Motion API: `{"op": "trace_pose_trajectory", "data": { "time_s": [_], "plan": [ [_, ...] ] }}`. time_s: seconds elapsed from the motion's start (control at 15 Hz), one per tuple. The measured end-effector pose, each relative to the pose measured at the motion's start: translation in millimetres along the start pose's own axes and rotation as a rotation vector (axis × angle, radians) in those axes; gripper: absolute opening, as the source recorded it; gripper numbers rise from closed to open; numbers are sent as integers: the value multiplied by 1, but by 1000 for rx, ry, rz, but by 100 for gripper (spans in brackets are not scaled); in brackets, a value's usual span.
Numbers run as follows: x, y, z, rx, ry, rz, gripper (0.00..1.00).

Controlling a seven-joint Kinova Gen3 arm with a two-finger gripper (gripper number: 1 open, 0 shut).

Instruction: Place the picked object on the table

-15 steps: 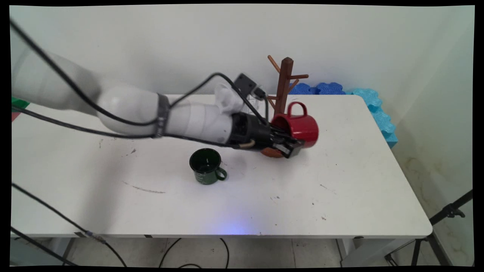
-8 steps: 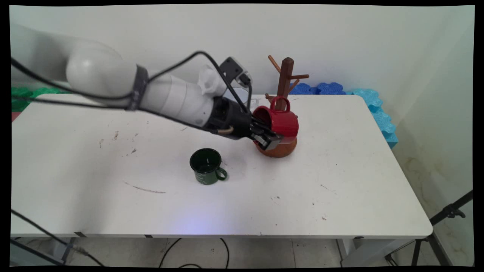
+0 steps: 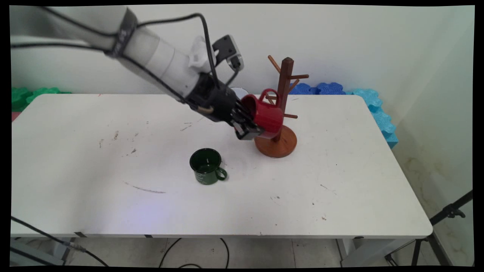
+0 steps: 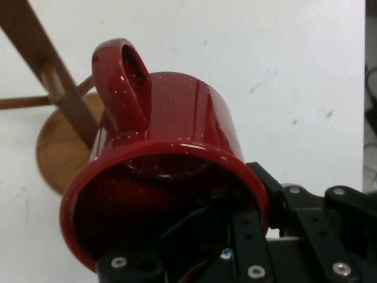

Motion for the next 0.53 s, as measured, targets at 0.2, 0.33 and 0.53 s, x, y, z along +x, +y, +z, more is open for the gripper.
{"op": "trace_pose_trajectory", "data": {
  "time_s": [0.2,0.33,0.53],
  "plan": [
    [9,-17,-20,32,-102,42,0],
    [11,-33,-31,62,-179,58,0],
    [12,-49,-38,78,-251,78,0]
  ]
}}
